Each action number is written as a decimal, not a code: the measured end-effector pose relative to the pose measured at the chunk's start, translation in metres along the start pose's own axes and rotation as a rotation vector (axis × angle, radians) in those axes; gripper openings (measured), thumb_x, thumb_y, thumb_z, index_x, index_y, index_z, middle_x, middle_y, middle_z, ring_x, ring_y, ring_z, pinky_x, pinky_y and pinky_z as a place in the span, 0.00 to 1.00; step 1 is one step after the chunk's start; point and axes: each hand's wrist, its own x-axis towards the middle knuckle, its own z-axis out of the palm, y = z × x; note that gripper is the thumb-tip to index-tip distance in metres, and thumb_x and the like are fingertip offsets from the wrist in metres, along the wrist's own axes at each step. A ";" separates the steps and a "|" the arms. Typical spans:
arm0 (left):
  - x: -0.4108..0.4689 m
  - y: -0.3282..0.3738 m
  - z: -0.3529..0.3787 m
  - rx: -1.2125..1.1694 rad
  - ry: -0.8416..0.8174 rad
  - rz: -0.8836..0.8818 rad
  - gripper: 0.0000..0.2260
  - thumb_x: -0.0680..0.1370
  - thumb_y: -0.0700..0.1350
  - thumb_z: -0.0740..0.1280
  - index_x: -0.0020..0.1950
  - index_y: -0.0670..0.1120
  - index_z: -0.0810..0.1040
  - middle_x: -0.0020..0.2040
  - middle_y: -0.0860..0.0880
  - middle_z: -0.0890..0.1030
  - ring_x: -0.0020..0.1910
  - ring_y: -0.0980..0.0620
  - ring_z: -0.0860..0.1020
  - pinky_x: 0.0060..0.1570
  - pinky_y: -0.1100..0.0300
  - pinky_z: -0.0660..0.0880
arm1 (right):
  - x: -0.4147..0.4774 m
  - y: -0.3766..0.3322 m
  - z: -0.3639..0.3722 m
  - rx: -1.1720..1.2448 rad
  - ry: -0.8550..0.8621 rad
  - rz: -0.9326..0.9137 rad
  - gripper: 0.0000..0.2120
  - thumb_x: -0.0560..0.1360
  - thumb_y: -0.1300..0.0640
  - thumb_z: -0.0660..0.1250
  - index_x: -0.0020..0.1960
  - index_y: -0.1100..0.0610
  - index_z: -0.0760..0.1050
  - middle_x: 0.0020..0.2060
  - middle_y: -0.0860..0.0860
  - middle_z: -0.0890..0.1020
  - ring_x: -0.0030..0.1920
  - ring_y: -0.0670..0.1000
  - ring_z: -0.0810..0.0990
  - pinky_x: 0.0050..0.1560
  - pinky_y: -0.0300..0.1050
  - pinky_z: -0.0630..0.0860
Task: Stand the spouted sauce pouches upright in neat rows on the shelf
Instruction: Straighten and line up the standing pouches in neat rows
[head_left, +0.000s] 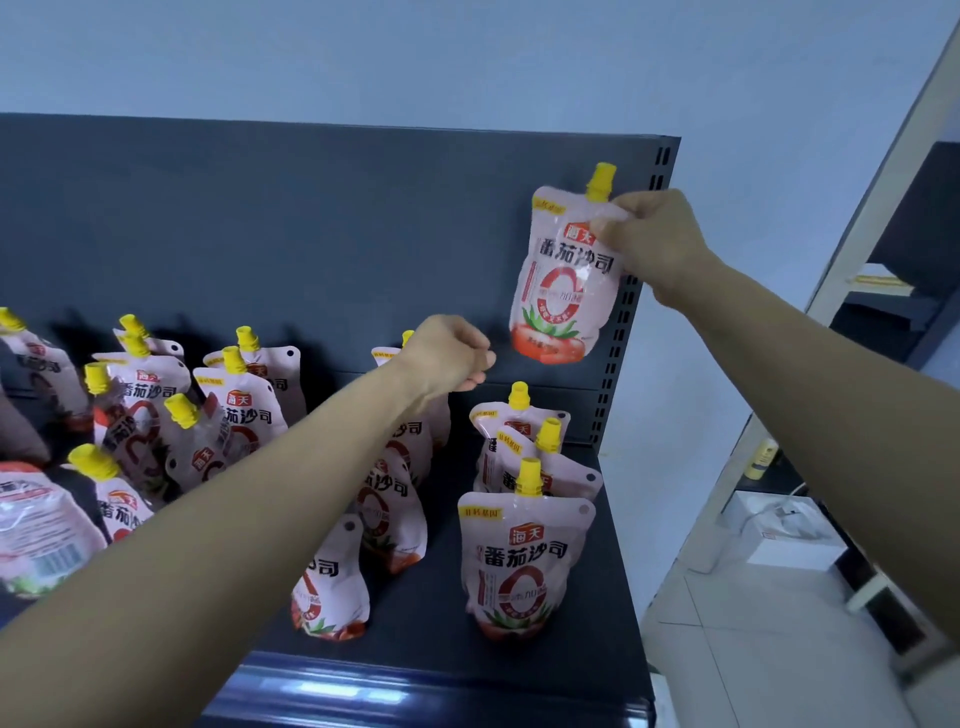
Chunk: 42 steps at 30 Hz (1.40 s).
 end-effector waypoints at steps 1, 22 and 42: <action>-0.001 -0.003 -0.002 0.099 -0.026 0.025 0.05 0.76 0.37 0.66 0.52 0.41 0.75 0.41 0.46 0.77 0.39 0.52 0.77 0.43 0.64 0.76 | -0.001 0.004 0.005 -0.087 -0.018 -0.022 0.10 0.77 0.62 0.65 0.37 0.58 0.77 0.34 0.49 0.79 0.32 0.45 0.76 0.32 0.37 0.74; 0.016 -0.041 0.017 0.459 -0.197 0.050 0.03 0.74 0.41 0.70 0.45 0.42 0.81 0.38 0.46 0.80 0.36 0.52 0.78 0.41 0.62 0.77 | -0.019 0.119 0.053 -0.322 -0.423 0.184 0.13 0.75 0.67 0.65 0.58 0.64 0.78 0.56 0.59 0.82 0.58 0.58 0.79 0.63 0.53 0.74; 0.023 -0.042 0.020 0.578 -0.183 0.064 0.02 0.72 0.38 0.70 0.39 0.43 0.79 0.30 0.48 0.75 0.28 0.54 0.72 0.29 0.66 0.69 | -0.054 0.088 0.039 -0.586 -0.718 0.038 0.13 0.76 0.63 0.65 0.33 0.59 0.76 0.29 0.49 0.74 0.33 0.46 0.76 0.42 0.43 0.76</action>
